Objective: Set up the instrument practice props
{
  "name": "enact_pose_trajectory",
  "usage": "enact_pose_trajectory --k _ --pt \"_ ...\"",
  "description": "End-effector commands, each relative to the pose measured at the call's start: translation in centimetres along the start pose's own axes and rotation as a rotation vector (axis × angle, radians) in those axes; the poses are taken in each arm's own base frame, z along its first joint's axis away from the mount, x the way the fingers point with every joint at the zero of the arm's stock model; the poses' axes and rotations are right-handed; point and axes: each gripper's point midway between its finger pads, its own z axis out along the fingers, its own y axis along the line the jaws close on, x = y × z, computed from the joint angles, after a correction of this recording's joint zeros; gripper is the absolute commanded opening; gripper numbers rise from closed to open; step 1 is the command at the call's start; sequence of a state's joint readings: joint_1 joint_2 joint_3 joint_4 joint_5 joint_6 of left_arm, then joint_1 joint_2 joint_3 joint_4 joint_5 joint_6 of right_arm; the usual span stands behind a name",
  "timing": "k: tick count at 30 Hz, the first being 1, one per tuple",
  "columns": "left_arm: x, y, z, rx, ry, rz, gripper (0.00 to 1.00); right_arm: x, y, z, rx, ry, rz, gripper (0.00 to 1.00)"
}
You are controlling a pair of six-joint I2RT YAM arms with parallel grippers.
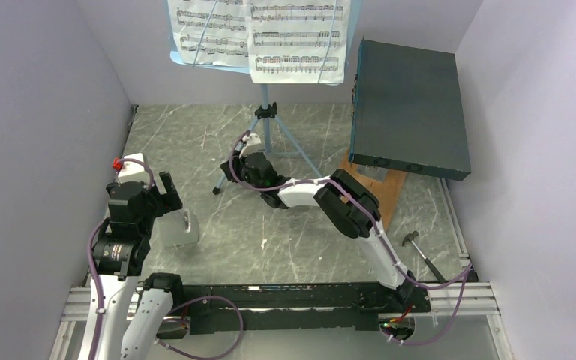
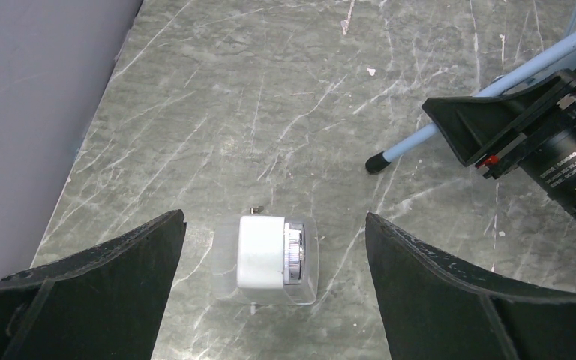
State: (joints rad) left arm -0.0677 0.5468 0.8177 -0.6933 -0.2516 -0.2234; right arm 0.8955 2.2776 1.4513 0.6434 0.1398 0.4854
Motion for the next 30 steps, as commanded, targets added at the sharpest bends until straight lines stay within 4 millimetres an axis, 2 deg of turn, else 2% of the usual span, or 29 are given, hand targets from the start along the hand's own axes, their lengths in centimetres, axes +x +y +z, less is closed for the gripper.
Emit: enact_pose_trajectory --k 1,7,16,19,24,28,30 --pt "-0.9 -0.4 0.2 0.018 -0.033 -0.002 0.95 0.4 -5.7 -0.8 0.1 0.082 -0.098 0.18" --pt "-0.8 -0.5 0.3 0.02 -0.03 -0.002 0.95 0.2 -8.6 -0.9 0.132 0.111 -0.049 0.21" --pt "-0.7 -0.6 0.4 0.026 -0.022 0.001 0.95 -0.3 -11.4 -0.5 0.149 0.131 -0.025 0.26" --pt "-0.7 -0.8 0.4 0.037 -0.02 0.004 0.95 -0.6 -11.5 -0.5 0.142 0.136 -0.041 0.41" --pt "-0.3 -1.0 0.5 0.043 0.01 0.008 0.95 -3.1 -9.4 -1.1 0.11 0.152 -0.057 0.65" --pt "0.4 -0.1 -0.4 -0.025 0.088 -0.047 0.96 -5.4 -7.1 -2.9 0.076 0.174 -0.058 0.87" --pt "1.0 0.4 -0.8 -0.073 0.141 -0.094 0.96 -5.3 -6.5 -4.3 0.077 0.205 -0.062 0.94"
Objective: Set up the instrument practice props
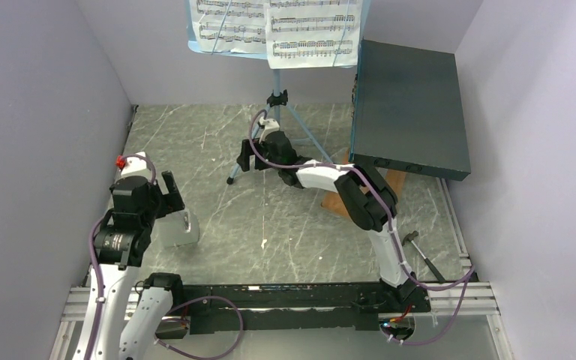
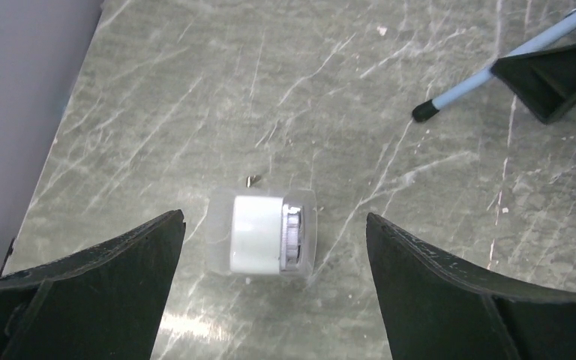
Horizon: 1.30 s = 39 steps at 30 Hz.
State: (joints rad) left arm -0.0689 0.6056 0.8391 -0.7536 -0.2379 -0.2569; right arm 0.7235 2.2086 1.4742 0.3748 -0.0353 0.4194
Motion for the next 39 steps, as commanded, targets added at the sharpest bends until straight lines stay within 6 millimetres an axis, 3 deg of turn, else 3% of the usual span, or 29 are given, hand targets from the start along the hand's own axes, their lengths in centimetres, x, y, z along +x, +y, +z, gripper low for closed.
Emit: enact_pose_trajectory --k 1,6,14,22,29,33,39 --pt "0.1 1.0 -1.4 -0.098 0.076 -0.131 0.98 -2.4 1.3 -4.2 0.014 0.051 -0.032 0.97" --pt "2.2 1.6 -0.6 -0.227 0.182 -0.3 1.0 -0.5 2.5 -8.4 0.016 0.137 -0.037 0.99" --pt "3.9 0.8 -2.9 -0.548 0.477 -0.691 1.0 1.2 4.8 -15.6 0.012 0.143 -0.157 0.99" --pt "3.5 0.9 -2.0 -0.685 0.442 -0.873 1.0 3.3 5.6 -20.2 -0.03 0.154 -0.162 0.99" --pt "4.1 0.3 -0.2 -0.702 0.462 -0.942 0.99 4.7 6.1 -22.7 -0.075 0.152 -0.209 0.99" --pt "5.1 1.2 0.1 -0.794 0.497 -0.949 1.0 5.0 6.2 -23.3 -0.082 0.149 -0.226 0.99" --pt "5.6 1.2 2.4 -0.763 0.545 -0.97 0.99 6.5 7.2 -23.5 -0.111 0.158 -0.273 0.99"
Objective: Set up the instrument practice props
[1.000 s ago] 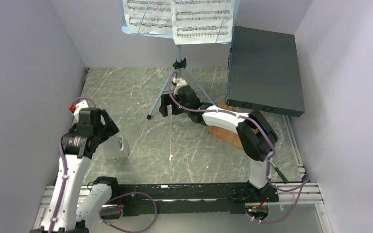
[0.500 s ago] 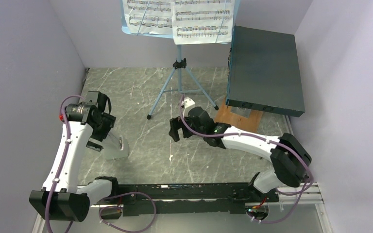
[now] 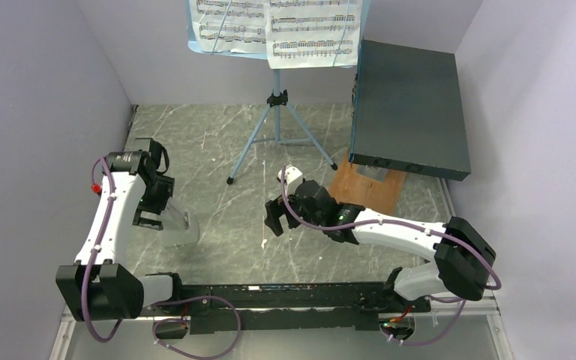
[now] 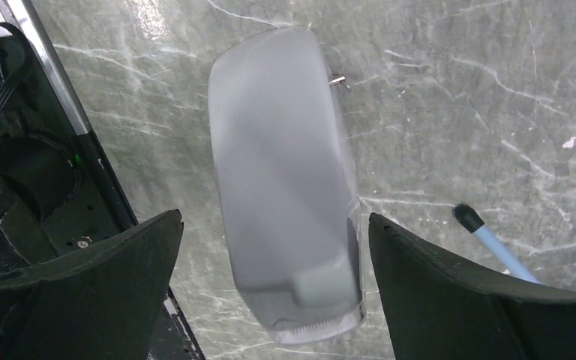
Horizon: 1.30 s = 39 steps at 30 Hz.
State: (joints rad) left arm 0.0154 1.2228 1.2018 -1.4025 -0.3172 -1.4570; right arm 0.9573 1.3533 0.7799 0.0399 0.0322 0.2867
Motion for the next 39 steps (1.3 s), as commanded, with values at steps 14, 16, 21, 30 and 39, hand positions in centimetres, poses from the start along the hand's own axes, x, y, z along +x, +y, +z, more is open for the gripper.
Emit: enact_pose_trajectory --k 14,16,21,30,39 --pt "3.1 2.0 1.8 -0.126 0.203 -0.029 0.49 0.1 7.0 2.2 -0.107 -0.142 -0.032 0.99" --pt "3.8 1.6 1.3 -0.104 0.249 -0.05 0.36 0.2 8.7 3.1 -0.13 -0.159 -0.039 0.99" --pt "5.5 0.9 -0.1 -0.089 0.357 -0.13 0.09 0.4 11.8 5.5 -0.137 -0.186 -0.044 0.99" --pt "10.2 -2.9 -1.5 0.016 0.562 -0.247 0.0 0.6 13.6 8.0 -0.064 -0.206 0.013 0.99" --pt "14.0 -6.3 -2.3 0.046 0.669 -0.288 0.0 2.3 12.3 9.5 0.107 -0.195 0.083 0.99"
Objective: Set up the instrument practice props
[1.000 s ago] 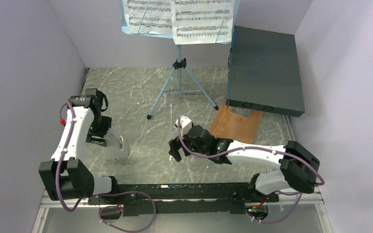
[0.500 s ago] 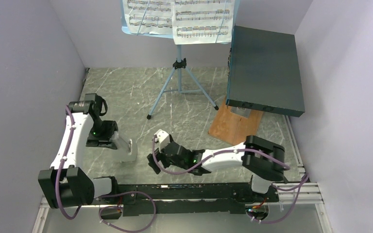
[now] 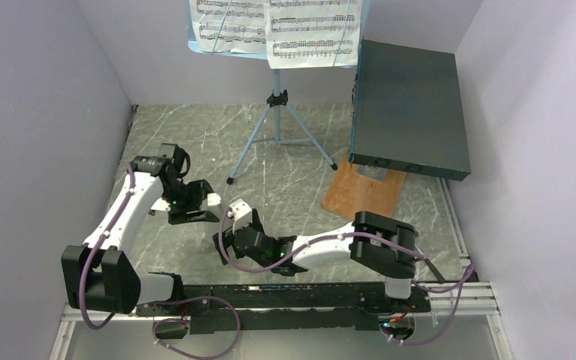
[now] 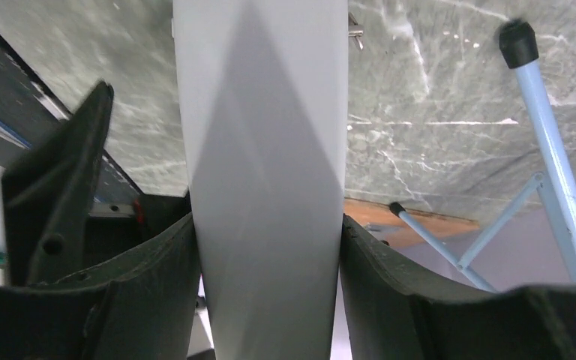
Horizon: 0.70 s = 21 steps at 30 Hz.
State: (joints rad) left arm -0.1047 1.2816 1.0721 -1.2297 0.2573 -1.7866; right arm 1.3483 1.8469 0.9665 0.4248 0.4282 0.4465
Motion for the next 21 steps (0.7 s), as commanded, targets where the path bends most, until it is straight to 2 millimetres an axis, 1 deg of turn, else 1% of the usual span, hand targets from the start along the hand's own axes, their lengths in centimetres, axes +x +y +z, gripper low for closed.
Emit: enact_pose_trajectory --k 1,4,6,11,16,21 --pt "2.3 -3.2 0.6 0.095 0.097 -0.069 0.0 -1.3 -1.0 0.6 0.149 -0.071 0.092 0.99" --pt "2.6 -3.4 0.8 0.095 0.1 -0.073 0.0 -0.6 -2.9 1.0 0.285 -0.06 0.123 1.0" --pt "2.6 -3.3 1.0 0.081 0.097 -0.07 0.0 0.1 -3.4 1.5 0.337 -0.046 0.147 1.0" --pt "2.3 -2.9 1.5 0.064 0.089 -0.071 0.0 1.1 -3.6 2.4 0.345 -0.048 0.152 1.0" --pt "1.9 -2.4 1.5 0.061 0.07 -0.067 0.0 2.1 -3.8 3.1 0.351 -0.044 0.141 0.98" --pt "1.9 -2.2 1.5 0.06 0.071 -0.068 0.0 1.7 -4.3 3.3 0.361 -0.09 0.13 0.93"
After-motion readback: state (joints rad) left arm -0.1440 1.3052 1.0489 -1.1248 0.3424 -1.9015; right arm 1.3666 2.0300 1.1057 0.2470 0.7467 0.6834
